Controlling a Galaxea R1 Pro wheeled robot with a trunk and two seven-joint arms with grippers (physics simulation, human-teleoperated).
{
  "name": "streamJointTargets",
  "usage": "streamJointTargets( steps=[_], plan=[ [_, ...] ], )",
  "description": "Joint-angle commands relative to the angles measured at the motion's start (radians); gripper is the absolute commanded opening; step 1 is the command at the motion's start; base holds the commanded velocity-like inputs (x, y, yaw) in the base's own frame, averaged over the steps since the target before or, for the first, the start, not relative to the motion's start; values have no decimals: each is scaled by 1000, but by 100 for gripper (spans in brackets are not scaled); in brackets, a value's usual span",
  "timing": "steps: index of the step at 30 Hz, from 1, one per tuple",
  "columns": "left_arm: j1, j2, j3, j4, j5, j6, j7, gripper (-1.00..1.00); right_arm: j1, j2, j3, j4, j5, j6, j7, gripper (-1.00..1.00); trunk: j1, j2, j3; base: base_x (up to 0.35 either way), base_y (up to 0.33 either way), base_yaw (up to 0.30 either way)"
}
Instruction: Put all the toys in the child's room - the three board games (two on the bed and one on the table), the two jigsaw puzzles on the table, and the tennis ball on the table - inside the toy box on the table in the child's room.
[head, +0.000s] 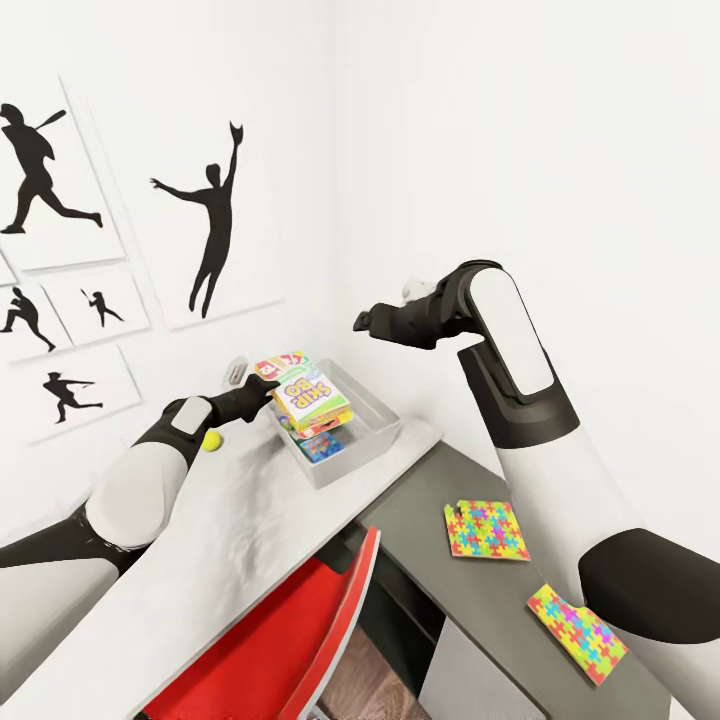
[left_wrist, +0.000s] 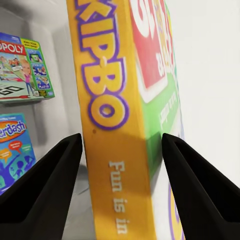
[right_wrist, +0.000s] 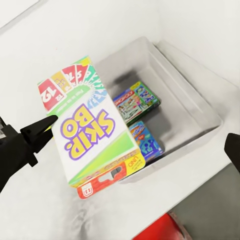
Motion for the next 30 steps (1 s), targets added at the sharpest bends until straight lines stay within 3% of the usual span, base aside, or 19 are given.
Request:
streamJointTargets(
  steps=[1, 30],
  plan=[
    [-1, -1, 4, -2, 8, 9, 4, -100, -1, 0, 0, 0, -8, 8, -10, 100, 1, -2, -4, 0, 0, 0],
    [-43, -9, 4, -66, 10, 35, 5, -100, -1, 5, 1, 0, -8, 8, -10, 100, 1, -2, -47, 0, 0, 0]
  ],
)
